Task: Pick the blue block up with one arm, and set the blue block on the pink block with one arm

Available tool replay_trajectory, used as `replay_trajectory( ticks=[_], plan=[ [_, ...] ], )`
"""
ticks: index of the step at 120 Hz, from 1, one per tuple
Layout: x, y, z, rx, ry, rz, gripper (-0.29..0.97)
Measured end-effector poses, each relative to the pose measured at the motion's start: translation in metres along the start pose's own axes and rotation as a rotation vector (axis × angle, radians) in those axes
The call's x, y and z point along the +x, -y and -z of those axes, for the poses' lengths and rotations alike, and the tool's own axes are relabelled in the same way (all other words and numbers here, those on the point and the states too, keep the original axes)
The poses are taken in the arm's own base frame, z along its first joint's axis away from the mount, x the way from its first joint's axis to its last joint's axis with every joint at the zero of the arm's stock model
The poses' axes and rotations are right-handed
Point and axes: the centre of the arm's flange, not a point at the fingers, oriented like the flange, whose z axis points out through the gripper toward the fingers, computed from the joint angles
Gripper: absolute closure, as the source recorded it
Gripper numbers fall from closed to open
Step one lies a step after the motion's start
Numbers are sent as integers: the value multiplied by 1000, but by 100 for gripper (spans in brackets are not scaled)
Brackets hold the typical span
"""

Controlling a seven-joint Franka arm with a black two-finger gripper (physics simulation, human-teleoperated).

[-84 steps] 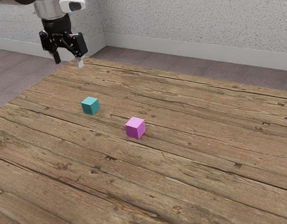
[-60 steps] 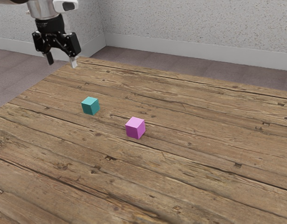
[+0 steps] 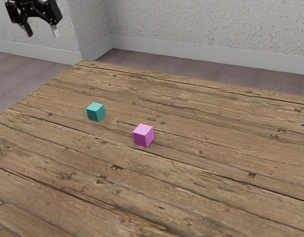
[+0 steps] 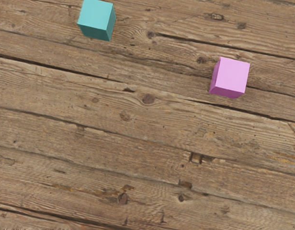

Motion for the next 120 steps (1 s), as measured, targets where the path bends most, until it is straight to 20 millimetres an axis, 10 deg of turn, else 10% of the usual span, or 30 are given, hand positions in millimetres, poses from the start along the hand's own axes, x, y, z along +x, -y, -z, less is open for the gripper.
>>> replay_trajectory(
  ticks=[20, 45, 120],
  plan=[
    [21, 26, -26, 12, 7, 51, 0],
    [95, 47, -149, 47, 77, 88, 0],
    [187, 93, -349, 34, 46, 9, 0]
  ],
)
